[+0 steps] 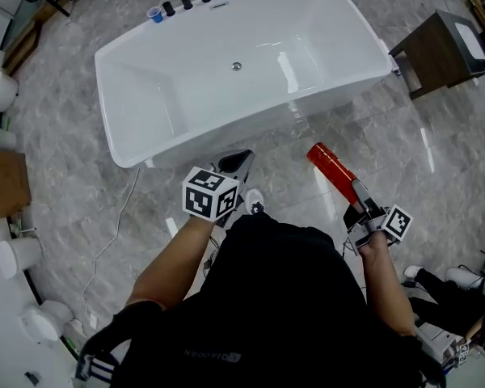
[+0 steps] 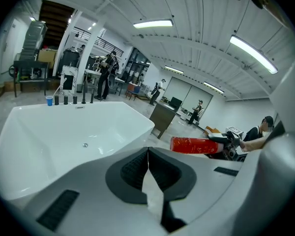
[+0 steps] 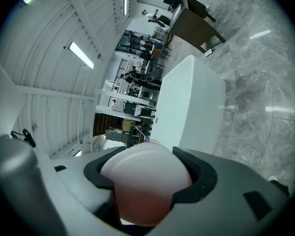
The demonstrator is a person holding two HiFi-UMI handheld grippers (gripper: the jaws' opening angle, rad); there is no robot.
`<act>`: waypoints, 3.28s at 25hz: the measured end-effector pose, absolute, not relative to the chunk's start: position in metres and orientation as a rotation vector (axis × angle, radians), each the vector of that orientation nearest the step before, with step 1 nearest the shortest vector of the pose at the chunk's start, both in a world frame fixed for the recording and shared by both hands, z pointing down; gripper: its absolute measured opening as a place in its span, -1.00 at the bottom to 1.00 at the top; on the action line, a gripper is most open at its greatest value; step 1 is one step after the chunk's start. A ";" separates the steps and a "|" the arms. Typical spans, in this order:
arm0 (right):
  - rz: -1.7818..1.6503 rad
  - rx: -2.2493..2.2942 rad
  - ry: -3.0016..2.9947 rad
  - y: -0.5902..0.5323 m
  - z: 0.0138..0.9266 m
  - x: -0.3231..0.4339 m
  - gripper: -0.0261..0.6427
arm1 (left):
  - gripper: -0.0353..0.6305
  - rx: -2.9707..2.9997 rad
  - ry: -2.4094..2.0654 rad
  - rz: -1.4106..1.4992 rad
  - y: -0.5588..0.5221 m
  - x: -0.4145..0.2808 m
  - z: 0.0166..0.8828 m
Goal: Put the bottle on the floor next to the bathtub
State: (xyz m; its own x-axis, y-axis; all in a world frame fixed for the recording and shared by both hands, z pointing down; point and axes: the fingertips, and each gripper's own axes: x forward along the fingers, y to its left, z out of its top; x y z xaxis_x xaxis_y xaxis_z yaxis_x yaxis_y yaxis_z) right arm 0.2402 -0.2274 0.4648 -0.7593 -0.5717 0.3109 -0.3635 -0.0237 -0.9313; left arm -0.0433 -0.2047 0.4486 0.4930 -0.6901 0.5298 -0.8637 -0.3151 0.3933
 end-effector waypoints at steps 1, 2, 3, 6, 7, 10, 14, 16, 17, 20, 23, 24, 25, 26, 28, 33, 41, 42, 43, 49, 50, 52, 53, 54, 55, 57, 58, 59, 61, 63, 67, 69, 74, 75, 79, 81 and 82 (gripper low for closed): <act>-1.884 -1.006 2.079 -0.233 0.465 0.236 0.02 | -0.84 2.095 -1.275 0.346 -0.210 -0.047 0.450; -1.884 -1.006 2.085 -0.240 0.465 0.233 0.02 | -0.84 2.090 -1.281 0.341 -0.214 -0.051 0.451; -1.887 -1.008 2.089 -0.245 0.465 0.229 0.02 | -0.84 2.082 -1.287 0.335 -0.218 -0.056 0.451; -1.908 -1.001 2.105 -0.262 0.467 0.221 0.02 | -0.84 2.058 -1.306 0.323 -0.223 -0.064 0.451; -1.914 -0.995 2.119 -0.267 0.469 0.220 0.02 | -0.84 2.055 -1.313 0.325 -0.224 -0.066 0.451; -1.933 -0.978 2.183 -0.285 0.478 0.214 0.02 | -0.84 2.039 -1.339 0.326 -0.229 -0.069 0.455; -1.971 -0.925 2.280 -0.307 0.487 0.209 0.02 | -0.84 1.983 -1.385 0.297 -0.232 -0.063 0.462; -2.001 -0.879 2.338 -0.322 0.495 0.209 0.02 | -0.84 1.936 -1.426 0.291 -0.235 -0.058 0.469; -2.018 -0.855 2.369 -0.330 0.499 0.209 0.02 | -0.84 1.908 -1.452 0.286 -0.239 -0.055 0.473; -2.056 -0.795 2.468 -0.356 0.513 0.213 0.02 | -0.84 1.819 -1.517 0.255 -0.249 -0.043 0.483; -2.098 -0.782 2.569 -0.375 0.540 0.216 0.02 | -0.84 1.735 -1.534 0.253 -0.252 -0.025 0.502; -2.134 -0.769 2.569 -0.379 0.552 0.213 0.02 | -0.84 1.708 -1.538 0.262 -0.252 -0.018 0.511; -2.174 -0.754 2.565 -0.382 0.565 0.211 0.02 | -0.84 1.681 -1.544 0.274 -0.252 -0.012 0.520; -2.207 -0.750 2.582 -0.384 0.579 0.210 0.02 | -0.84 1.654 -1.551 0.285 -0.250 -0.005 0.530; -2.229 -0.727 2.685 -0.388 0.609 0.206 0.02 | -0.84 1.604 -1.560 0.301 -0.249 0.007 0.547; -2.215 -0.715 3.044 -0.390 0.693 0.190 0.02 | -0.84 1.520 -1.556 0.342 -0.242 0.028 0.593; -1.921 -0.724 3.577 -0.377 0.823 0.147 0.02 | -0.84 1.458 -1.523 0.388 -0.234 0.027 0.678; -1.838 -0.707 3.664 -0.374 0.836 0.140 0.02 | -0.84 1.457 -1.510 0.402 -0.233 0.026 0.691; -1.748 -0.675 3.756 -0.370 0.849 0.133 0.02 | -0.84 1.457 -1.494 0.413 -0.233 0.024 0.702; -0.882 -0.156 4.320 -0.336 0.924 0.104 0.02 | -0.84 1.465 -1.436 0.439 -0.224 0.017 0.755; -0.737 -0.071 4.374 -0.332 0.935 0.102 0.02 | -0.84 1.462 -1.435 0.433 -0.223 0.015 0.762; -0.539 0.032 4.435 -0.327 0.957 0.097 0.02 | -0.84 1.449 -1.431 0.422 -0.219 0.011 0.776; -0.487 0.047 4.451 -0.325 0.967 0.094 0.02 | -0.84 1.444 -1.428 0.419 -0.216 0.009 0.782; -0.459 0.048 4.462 -0.324 0.977 0.091 0.02 | -0.84 1.440 -1.424 0.418 -0.214 0.007 0.789; -0.441 0.044 4.471 -0.324 0.988 0.088 0.02 | -0.84 1.439 -1.421 0.417 -0.212 0.006 0.796; -0.394 0.042 4.491 -0.326 1.008 0.082 0.02 | -0.84 1.440 -1.415 0.417 -0.209 0.003 0.809; -0.359 0.045 4.501 -0.328 1.018 0.079 0.02 | -0.84 1.441 -1.411 0.419 -0.208 0.002 0.815; -0.319 0.048 4.510 -0.329 1.028 0.075 0.02 | -0.84 1.442 -1.407 0.422 -0.207 0.001 0.820; -0.245 0.056 4.525 -0.331 1.048 0.068 0.02 | -0.84 1.445 -1.399 0.436 -0.205 -0.002 0.831; -0.197 0.064 4.532 -0.335 1.067 0.060 0.02 | -0.84 1.456 -1.391 0.452 -0.205 -0.004 0.839; -0.103 0.081 4.539 -0.338 1.102 0.047 0.02 | -0.84 1.476 -1.388 0.458 -0.209 -0.009 0.852; -0.094 0.080 4.541 -0.338 1.117 0.040 0.02 | -0.84 1.483 -1.387 0.465 -0.211 -0.012 0.861; 0.011 0.128 4.554 -0.337 1.148 0.030 0.02 | -0.84 1.481 -1.381 0.476 -0.213 -0.020 0.883; 0.031 0.144 4.555 -0.336 1.152 0.028 0.02 | -0.84 1.483 -1.378 0.476 -0.213 -0.020 0.885; 0.160 0.196 4.563 -0.333 1.169 0.024 0.02 | -0.84 1.503 -1.357 0.479 -0.215 -0.017 0.888; 0.231 0.240 4.574 -0.332 1.177 0.023 0.02 | -0.84 1.520 -1.348 0.483 -0.216 -0.015 0.888; 0.267 0.265 4.577 -0.331 1.181 0.023 0.02 | -0.84 1.528 -1.345 0.482 -0.217 -0.014 0.887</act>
State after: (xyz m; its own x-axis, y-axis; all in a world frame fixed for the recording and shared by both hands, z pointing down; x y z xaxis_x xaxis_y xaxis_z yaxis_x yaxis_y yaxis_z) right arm 0.0227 -0.3310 1.1811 -0.1160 0.0068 0.9932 0.1222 0.9925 0.0075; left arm -0.0141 -0.2168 0.8874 0.3013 -0.5037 0.8096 -0.9032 0.1215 0.4117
